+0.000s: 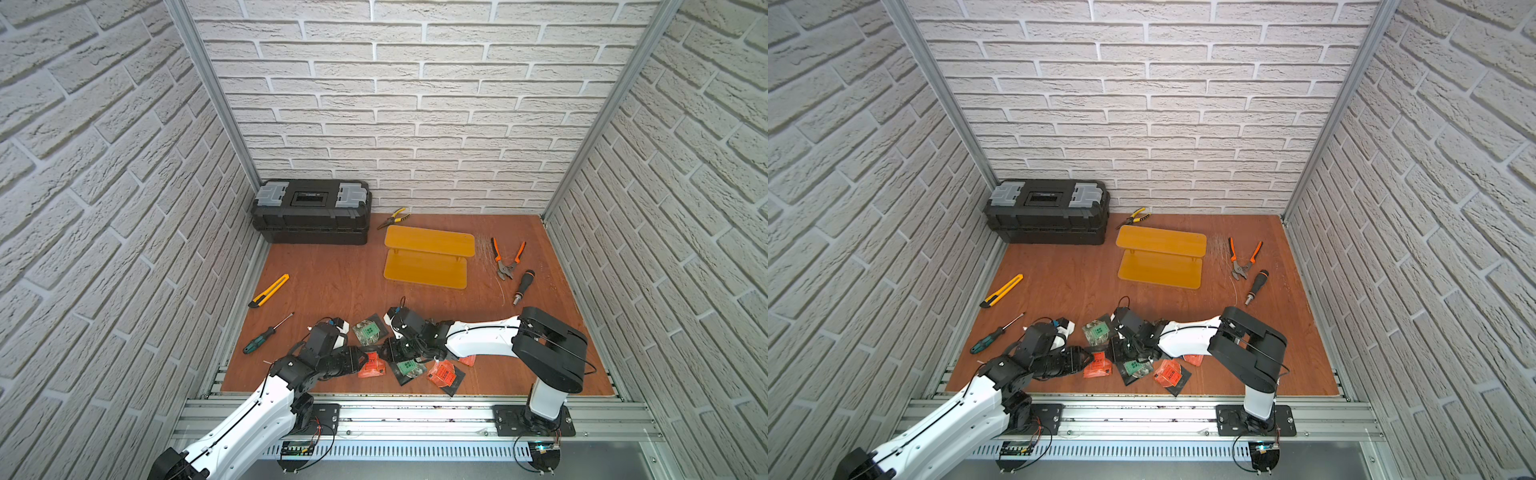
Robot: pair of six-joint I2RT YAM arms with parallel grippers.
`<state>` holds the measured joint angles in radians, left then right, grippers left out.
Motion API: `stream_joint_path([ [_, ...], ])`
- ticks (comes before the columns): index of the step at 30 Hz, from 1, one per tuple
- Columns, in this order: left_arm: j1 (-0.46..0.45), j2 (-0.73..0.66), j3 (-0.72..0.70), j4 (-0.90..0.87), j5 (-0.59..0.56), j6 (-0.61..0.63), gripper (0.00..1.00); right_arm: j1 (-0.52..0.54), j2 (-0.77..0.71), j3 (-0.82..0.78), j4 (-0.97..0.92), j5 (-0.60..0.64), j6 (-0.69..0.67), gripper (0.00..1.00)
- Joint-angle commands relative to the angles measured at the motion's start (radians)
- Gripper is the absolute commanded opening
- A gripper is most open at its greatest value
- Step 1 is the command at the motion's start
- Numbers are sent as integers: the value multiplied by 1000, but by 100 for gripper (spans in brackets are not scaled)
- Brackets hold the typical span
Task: Place the tea bags on the shelf by color
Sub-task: Pick up the tea bag from the center of the board.
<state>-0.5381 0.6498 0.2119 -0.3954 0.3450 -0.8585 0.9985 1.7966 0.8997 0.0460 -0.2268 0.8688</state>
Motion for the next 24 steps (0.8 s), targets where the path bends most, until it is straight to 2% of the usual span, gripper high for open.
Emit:
stream_joint_path([
  [1,-3,-19,29,-8,-24,0,47,-3,9,10,26,-4,10,35],
  [8,-3,-24,13,55,-2,-7,47,-5,9,5,33,-7,12,35],
  [24,-3,67,-26,165,22,-2,47,-17,9,4,41,-18,9,35],
])
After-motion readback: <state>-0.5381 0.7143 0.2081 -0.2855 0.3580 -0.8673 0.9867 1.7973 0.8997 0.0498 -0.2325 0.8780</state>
